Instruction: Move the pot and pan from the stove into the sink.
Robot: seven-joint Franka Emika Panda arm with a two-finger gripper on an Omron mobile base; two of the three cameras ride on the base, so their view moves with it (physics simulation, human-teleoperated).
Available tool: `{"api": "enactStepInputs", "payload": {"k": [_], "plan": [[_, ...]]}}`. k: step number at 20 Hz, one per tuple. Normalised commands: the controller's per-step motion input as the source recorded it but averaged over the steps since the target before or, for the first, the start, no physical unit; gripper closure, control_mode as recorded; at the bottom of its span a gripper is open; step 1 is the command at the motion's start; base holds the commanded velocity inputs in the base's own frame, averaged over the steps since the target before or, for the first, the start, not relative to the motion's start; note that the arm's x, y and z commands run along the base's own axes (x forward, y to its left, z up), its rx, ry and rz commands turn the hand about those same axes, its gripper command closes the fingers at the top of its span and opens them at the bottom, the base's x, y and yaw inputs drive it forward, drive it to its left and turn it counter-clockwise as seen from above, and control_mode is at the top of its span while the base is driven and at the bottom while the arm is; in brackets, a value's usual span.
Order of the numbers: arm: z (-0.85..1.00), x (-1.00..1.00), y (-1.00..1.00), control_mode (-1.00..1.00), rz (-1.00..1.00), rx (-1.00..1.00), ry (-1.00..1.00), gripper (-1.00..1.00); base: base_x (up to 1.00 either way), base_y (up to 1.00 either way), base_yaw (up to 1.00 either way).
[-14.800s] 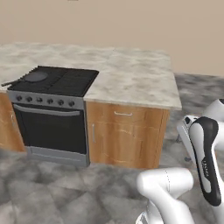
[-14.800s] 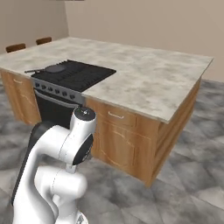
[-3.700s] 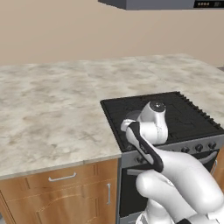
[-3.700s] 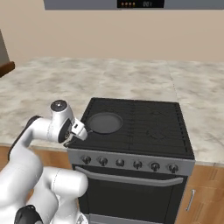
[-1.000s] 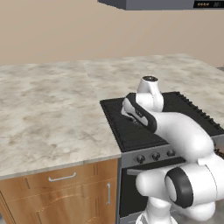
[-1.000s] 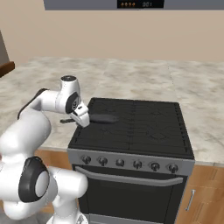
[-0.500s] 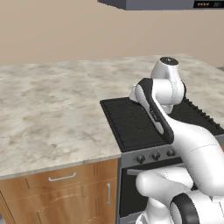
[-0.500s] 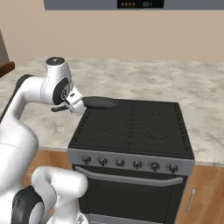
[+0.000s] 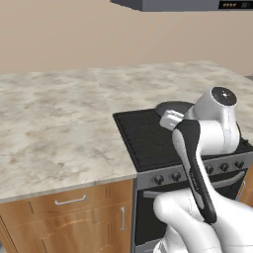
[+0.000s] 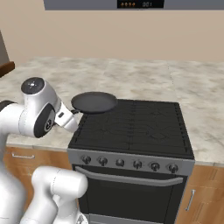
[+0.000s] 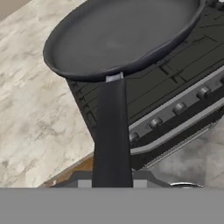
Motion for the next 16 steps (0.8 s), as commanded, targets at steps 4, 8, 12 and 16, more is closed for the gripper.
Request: {"api": "enactStepInputs", "payload": {"k": [4,8,12,16], "plan": [[0.0,-0.36,0.0,-1.0,0.01,-0.03,-0.24,1.0,0.0,0.0,0.0],[0.0,0.0,0.0,-1.0,0.0,0.0,0.0,1.0,0.0,0.0,0.0],[-0.01,-0.07,0.0,1.0,0.0,0.0,0.0,1.0,-0.6,-0.03,0.0],[0.0,0.0,0.0,1.0,0.0,0.0,0.0,1.0,-0.88,-0.08,0.0]]}}
